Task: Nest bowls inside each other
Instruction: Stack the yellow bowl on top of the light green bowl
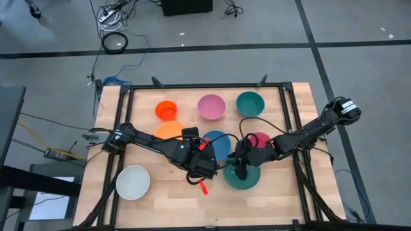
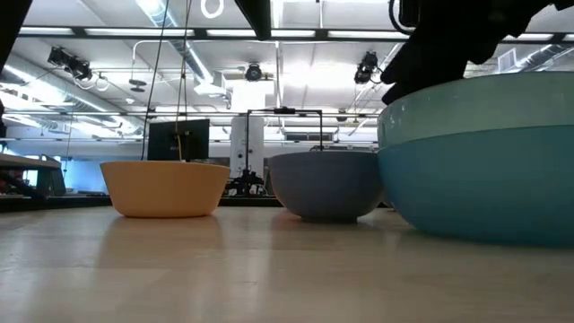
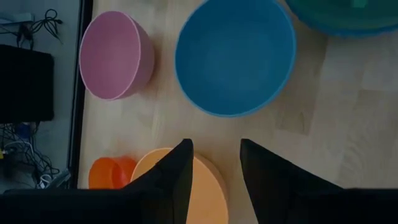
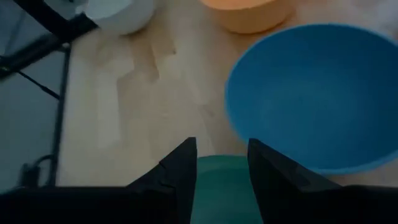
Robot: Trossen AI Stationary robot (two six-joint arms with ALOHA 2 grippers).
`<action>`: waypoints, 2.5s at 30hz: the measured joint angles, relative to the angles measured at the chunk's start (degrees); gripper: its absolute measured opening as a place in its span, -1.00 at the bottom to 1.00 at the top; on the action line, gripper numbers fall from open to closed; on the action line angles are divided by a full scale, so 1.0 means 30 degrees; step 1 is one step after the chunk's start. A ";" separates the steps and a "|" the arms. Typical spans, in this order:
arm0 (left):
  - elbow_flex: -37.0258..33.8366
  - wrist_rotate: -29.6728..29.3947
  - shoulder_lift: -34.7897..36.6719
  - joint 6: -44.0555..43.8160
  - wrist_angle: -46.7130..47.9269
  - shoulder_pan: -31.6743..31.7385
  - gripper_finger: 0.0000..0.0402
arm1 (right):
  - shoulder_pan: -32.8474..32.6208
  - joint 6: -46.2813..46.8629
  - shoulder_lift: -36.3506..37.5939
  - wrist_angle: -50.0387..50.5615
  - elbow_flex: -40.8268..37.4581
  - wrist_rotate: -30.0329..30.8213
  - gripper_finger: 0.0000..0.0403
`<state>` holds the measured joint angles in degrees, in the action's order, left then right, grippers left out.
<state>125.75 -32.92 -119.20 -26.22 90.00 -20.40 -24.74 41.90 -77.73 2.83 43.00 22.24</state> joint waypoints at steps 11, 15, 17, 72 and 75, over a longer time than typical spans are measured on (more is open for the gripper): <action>0.0000 0.0005 0.0000 -0.0007 0.0000 0.0000 -0.29 | -0.1771 0.2194 -0.1871 -0.1667 0.0007 -0.3512 -0.34; 0.0000 0.0005 0.0000 -0.0015 0.0012 0.0000 -0.29 | -0.2095 0.2799 -0.2496 -0.1805 0.0000 -0.3555 -0.34; 0.0000 0.0011 0.0000 -0.0009 -0.0008 0.0000 -0.29 | -0.2095 0.2829 -0.2514 -0.1740 0.0000 -0.3516 -0.34; -1.9329 0.1661 1.3930 -1.3344 -0.2663 -0.4618 -0.29 | -0.1465 0.7942 0.5891 2.3628 0.5617 0.6008 -0.48; -2.0376 0.0631 1.3930 -1.2128 -0.3852 -0.4248 -0.29 | -0.1439 0.8634 0.5319 2.4180 0.5617 0.4933 -0.48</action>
<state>64.62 -31.03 -77.41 -62.60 78.45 -33.15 -29.06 67.80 -61.78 75.37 59.86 37.04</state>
